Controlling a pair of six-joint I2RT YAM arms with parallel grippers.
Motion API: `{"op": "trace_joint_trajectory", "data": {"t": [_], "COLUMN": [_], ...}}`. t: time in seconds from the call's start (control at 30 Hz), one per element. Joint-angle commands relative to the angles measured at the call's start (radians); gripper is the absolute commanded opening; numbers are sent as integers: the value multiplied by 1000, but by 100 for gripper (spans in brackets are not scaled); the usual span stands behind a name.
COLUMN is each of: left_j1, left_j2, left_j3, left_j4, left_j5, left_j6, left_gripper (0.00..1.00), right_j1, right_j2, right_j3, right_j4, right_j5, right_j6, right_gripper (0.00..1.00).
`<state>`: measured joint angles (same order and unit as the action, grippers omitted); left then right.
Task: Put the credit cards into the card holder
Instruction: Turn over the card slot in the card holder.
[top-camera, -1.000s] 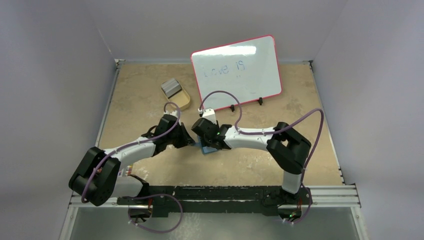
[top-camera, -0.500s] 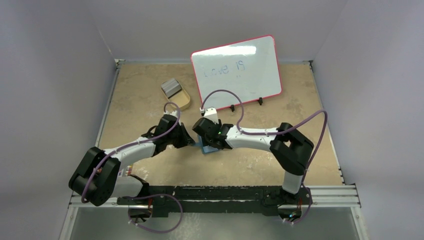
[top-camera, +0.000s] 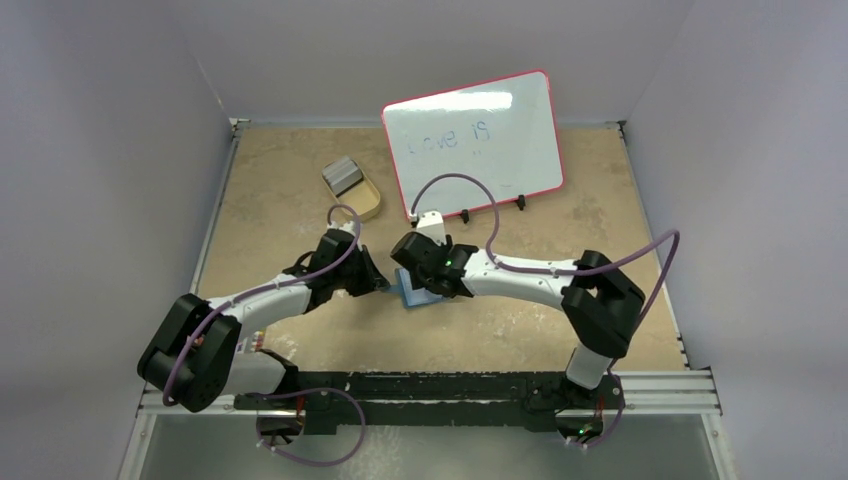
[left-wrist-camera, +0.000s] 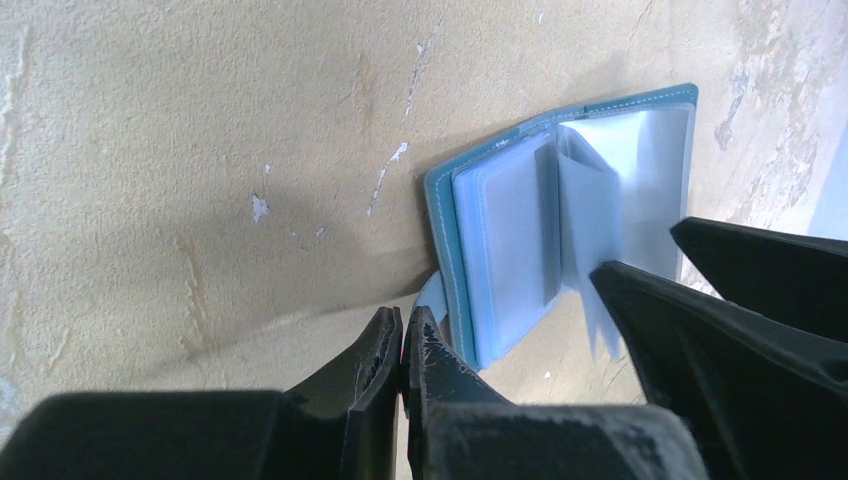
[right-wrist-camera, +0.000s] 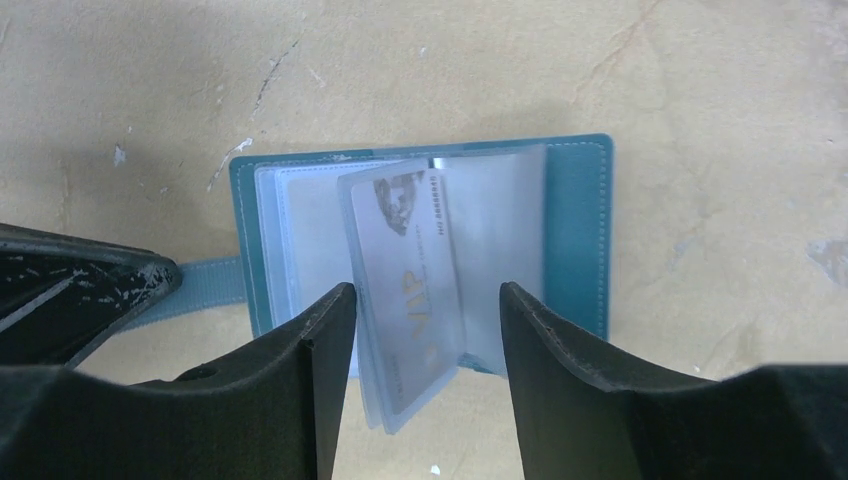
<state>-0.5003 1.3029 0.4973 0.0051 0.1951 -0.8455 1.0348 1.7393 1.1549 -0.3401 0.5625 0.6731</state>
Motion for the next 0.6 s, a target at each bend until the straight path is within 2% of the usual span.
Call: {"op": "trace_joint_trajectory", "data": {"t": [0.0,0.13,0.4,0.57], "left_j1": [-5,-5,-4,-4], "left_j2": [-8,6,29,33], "left_j3": [0,9,29,45], "left_j4": [13,-1,-33,-36], "left_j5": [-23,-35,-59,-66], "left_j6": [21,34,61,71], "left_gripper": [0,0,0,0], "right_j1": [-2,-2,-17,-41], "right_j2": [-71,-109,-181,-196], "right_j3": [-19,-54,-165,-179], "right_j4": [-93,-124,-84,-59], "right_j5": [66,87,106,94], "right_j6": [46,71,92,85], "right_gripper": [58,59,59,59]}}
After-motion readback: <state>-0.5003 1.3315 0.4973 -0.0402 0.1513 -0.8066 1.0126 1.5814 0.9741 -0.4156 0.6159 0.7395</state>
